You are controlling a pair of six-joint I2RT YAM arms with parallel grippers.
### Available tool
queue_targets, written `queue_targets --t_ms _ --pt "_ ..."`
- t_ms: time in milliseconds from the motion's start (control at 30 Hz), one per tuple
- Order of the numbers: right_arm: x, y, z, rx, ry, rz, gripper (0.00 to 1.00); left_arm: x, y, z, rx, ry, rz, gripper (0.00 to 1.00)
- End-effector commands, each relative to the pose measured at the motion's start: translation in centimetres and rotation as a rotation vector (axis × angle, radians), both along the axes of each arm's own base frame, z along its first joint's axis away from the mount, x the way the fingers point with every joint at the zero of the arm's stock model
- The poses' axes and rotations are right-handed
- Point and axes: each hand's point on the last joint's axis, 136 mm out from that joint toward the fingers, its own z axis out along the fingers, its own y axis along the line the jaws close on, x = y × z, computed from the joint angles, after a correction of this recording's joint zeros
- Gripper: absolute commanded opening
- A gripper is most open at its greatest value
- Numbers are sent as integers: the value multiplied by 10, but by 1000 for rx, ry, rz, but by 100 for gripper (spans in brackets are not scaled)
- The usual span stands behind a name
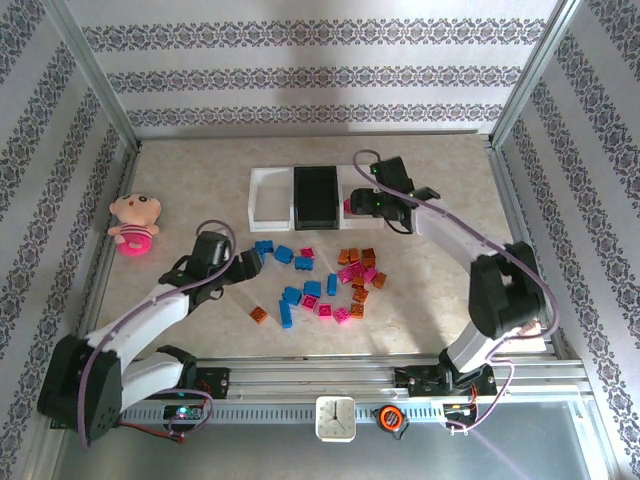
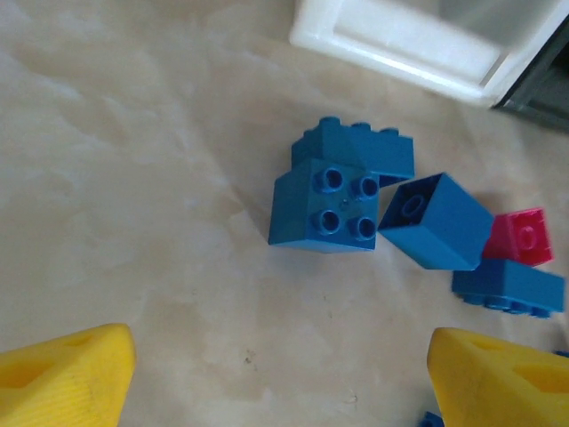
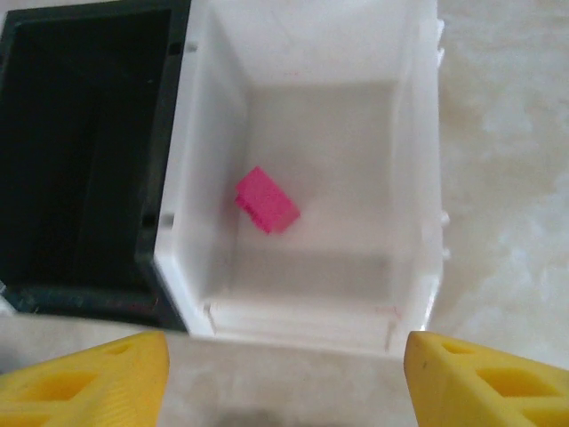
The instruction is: Sort the legos into containers by color
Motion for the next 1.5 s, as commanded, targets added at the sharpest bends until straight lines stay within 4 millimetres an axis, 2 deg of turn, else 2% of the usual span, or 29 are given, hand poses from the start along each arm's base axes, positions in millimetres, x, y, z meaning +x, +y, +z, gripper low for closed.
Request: queue_targets --t_ms 0,133,400,467,600,767,900,1033,1133,1233,1333,1467 --pt "-17 -1 3 48 -14 5 71 27 -6 4 95 -57 -38 82" --pt "-31 -6 6 55 -16 8 71 46 -17 -4 121 -60 -70 81" --pt "-38 -7 19 87 -39 12 71 68 -23 -17 199 -93 -93 71" --pt "-38 -7 21 88 -44 11 71 72 -28 -18 194 -104 -103 65" --pt "-39 -8 25 90 -51 7 71 74 -31 -23 208 -90 -114 46" --pt "-42 -14 28 82 -65 -5 71 59 -28 -25 192 -60 -112 31" --pt "-46 -17 27 84 -66 -13 71 41 -31 -1 133 -88 -108 23" --pt "-49 -20 21 91 -56 -24 71 43 -41 56 58 -188 -118 23" --pt "-53 -21 15 98 -48 -34 71 60 -50 89 49 -248 -127 23" --pt "-57 -23 11 104 -39 -42 71 92 -53 102 92 -265 -103 22" --pt "-64 -26 7 101 -30 -46 71 129 -52 96 109 -250 -64 20" --pt "-77 -31 3 93 -19 -48 71 173 -46 77 107 -214 -12 19"
